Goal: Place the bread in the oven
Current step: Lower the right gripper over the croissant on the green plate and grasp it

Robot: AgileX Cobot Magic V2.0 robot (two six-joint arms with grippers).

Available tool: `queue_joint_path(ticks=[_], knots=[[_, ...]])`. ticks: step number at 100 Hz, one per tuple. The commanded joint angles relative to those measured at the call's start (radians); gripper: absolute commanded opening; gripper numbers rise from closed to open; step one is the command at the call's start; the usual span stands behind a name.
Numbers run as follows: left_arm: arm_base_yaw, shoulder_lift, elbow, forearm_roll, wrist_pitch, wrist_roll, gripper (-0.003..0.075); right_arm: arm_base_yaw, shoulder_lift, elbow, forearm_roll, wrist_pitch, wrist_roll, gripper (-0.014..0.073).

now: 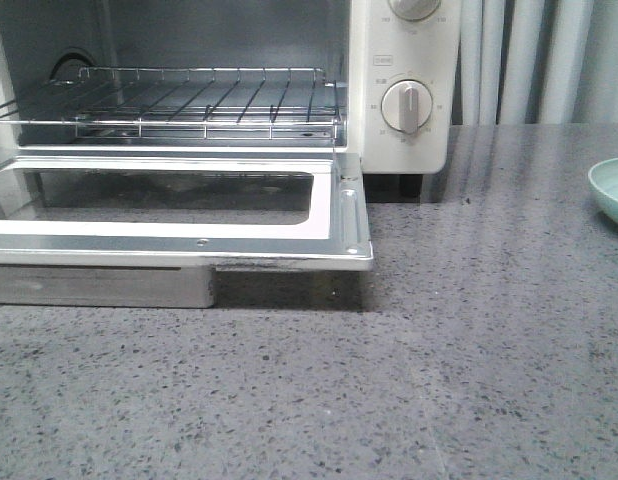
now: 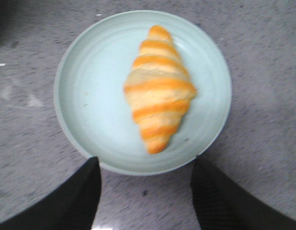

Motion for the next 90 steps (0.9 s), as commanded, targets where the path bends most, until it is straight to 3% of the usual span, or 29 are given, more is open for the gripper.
queue_joint_path(ticks=[1, 38, 48, 58, 67, 90], knots=[[-0.007, -0.048, -0.029, 0.004, -0.077, -0.001, -0.0021, 0.001, 0.071, -0.028, -0.09, -0.099, 0.005, 0.0413], [-0.007, -0.084, -0.029, 0.011, -0.077, -0.001, -0.0021, -0.002, 0.458, -0.035, -0.104, -0.259, 0.013, 0.0399], [-0.007, -0.084, -0.029, 0.011, -0.077, -0.001, -0.0021, -0.002, 0.546, -0.035, -0.104, -0.226, 0.013, 0.0269], [-0.007, -0.084, -0.033, 0.009, -0.077, -0.001, -0.0021, -0.002, 0.575, -0.035, -0.104, -0.219, 0.03, -0.0081], [-0.007, -0.084, -0.048, 0.009, -0.077, -0.001, -0.0021, 0.01, 0.541, -0.045, -0.104, -0.214, 0.033, -0.0069], [-0.007, -0.085, -0.07, 0.013, -0.072, -0.001, -0.0021, 0.114, 0.326, -0.139, -0.104, -0.028, -0.007, -0.0069]])
